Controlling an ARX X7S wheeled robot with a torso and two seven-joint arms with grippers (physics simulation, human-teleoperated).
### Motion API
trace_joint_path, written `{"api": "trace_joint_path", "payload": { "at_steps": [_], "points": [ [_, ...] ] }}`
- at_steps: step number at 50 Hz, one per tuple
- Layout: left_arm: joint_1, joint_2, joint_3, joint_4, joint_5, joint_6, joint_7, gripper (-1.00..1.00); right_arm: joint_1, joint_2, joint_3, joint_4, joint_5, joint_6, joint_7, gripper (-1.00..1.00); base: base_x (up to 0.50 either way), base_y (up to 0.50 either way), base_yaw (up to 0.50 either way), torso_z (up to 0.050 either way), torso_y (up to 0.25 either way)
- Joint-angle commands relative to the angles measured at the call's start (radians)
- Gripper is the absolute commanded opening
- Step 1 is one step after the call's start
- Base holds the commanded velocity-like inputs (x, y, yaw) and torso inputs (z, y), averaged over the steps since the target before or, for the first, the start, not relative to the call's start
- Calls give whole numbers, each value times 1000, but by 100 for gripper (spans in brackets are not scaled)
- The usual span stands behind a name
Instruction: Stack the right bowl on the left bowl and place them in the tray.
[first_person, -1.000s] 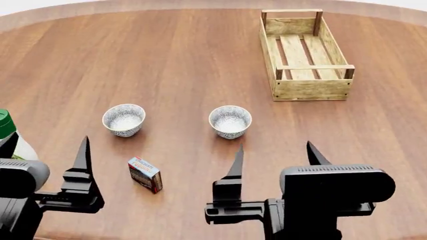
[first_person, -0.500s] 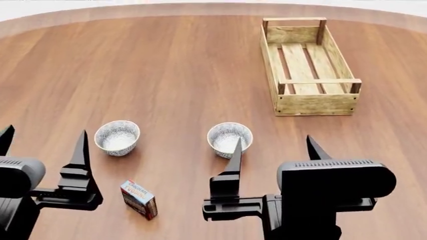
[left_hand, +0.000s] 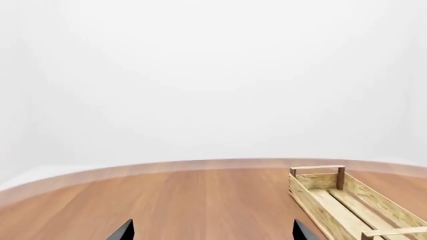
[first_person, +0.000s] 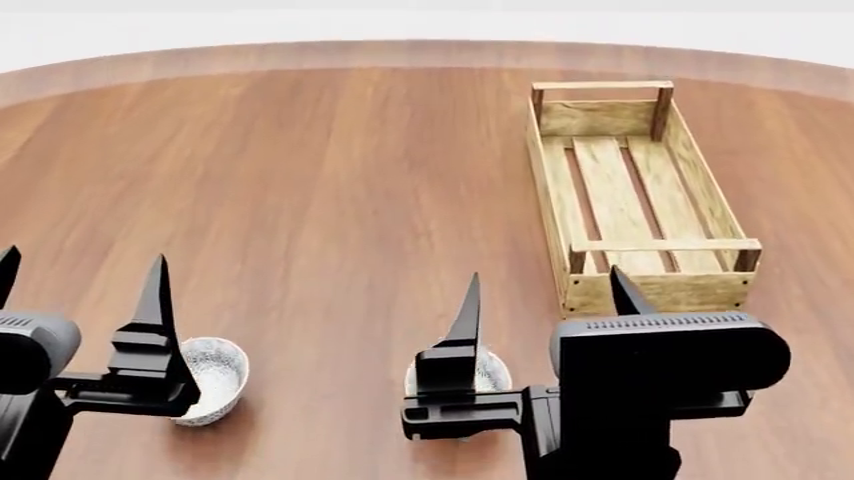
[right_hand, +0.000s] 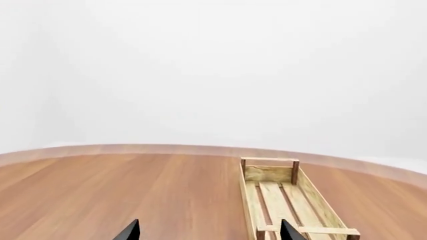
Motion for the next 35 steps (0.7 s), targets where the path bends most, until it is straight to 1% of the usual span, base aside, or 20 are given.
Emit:
{"api": "trace_joint_path", "payload": {
  "at_steps": [1, 8, 9, 13, 24, 26, 35],
  "points": [
    [1, -3, 1, -1, -6, 5, -7, 100, 9, 5, -3, 1, 12, 9, 4, 100, 500, 0, 0, 0, 0],
    [-1, -6, 2, 0, -10, 6, -10, 100, 11, 7, -2, -1, 22, 14, 6, 100, 500, 0, 0, 0, 0],
    [-4, -8, -1, 7, -11, -1, -14, 100, -1, 10, -7, 3, 15, -6, 4, 100, 500, 0, 0, 0, 0],
    [-7, -10, 1, 13, -14, -7, -18, 100, 9, 11, -3, -8, 24, 13, 10, 100, 500, 0, 0, 0, 0],
    [-4, -14, 1, 2, -18, 11, -19, 100, 17, 11, -4, 2, 36, 14, 13, 100, 500, 0, 0, 0, 2],
    [-4, -15, 2, 3, -19, 11, -20, 100, 5, 13, -9, 10, 31, -6, 10, 100, 500, 0, 0, 0, 0],
    [-6, -18, 5, 8, -22, 10, -27, 100, 16, 9, 2, 10, 49, 12, 18, 100, 492, 0, 0, 0, 1]
  ]
}}
